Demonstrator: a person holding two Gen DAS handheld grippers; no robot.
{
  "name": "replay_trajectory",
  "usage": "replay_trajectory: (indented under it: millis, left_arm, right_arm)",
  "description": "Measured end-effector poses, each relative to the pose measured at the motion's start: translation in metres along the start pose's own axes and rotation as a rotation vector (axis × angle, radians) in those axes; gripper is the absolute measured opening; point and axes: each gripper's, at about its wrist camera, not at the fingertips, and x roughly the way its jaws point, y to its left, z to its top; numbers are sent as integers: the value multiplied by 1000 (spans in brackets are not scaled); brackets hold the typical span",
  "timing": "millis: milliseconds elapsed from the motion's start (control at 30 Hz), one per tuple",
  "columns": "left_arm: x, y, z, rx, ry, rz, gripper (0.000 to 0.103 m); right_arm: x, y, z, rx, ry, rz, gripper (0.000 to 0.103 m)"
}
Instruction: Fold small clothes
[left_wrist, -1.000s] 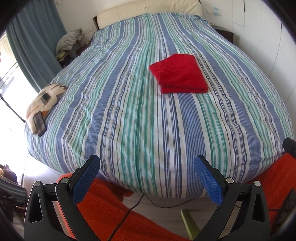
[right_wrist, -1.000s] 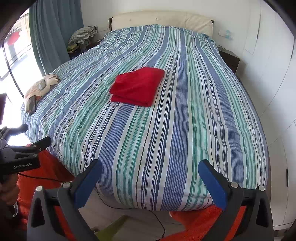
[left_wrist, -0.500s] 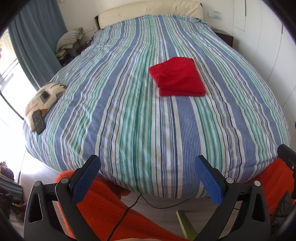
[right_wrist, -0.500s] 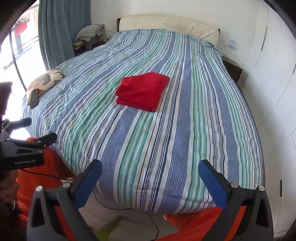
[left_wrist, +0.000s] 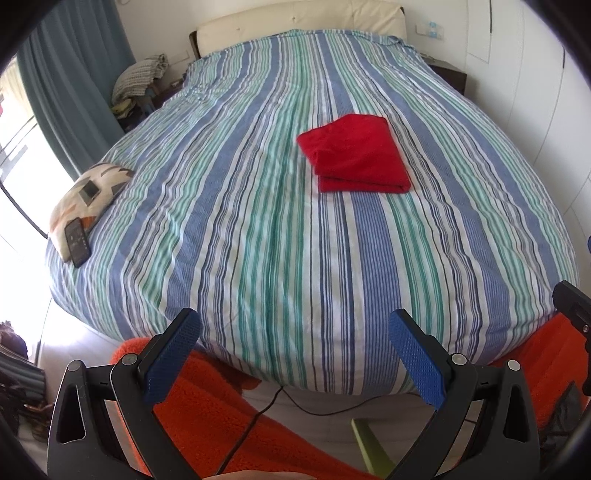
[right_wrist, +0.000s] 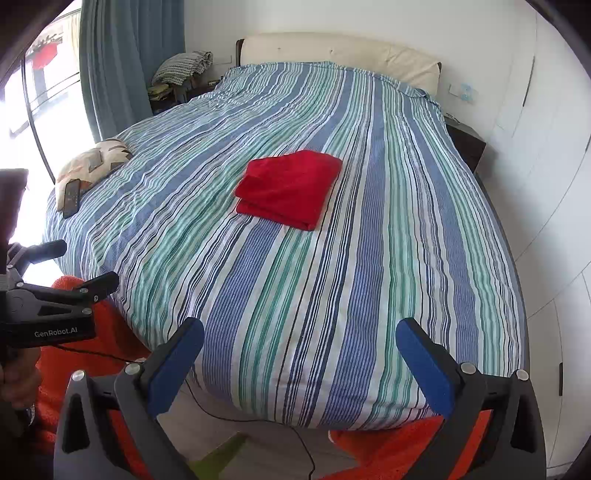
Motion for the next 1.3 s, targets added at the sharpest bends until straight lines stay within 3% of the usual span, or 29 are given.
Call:
replay_trajectory:
  millis: [567,1300]
  left_arm:
    - [8,-5,-1,21,15,22,102]
    - [-1,-5,-1,15,12,-11,102]
  right_arm:
    - [12,-1,-4,6,37,-6,102]
    - [7,-5,-2,25,31,0,102]
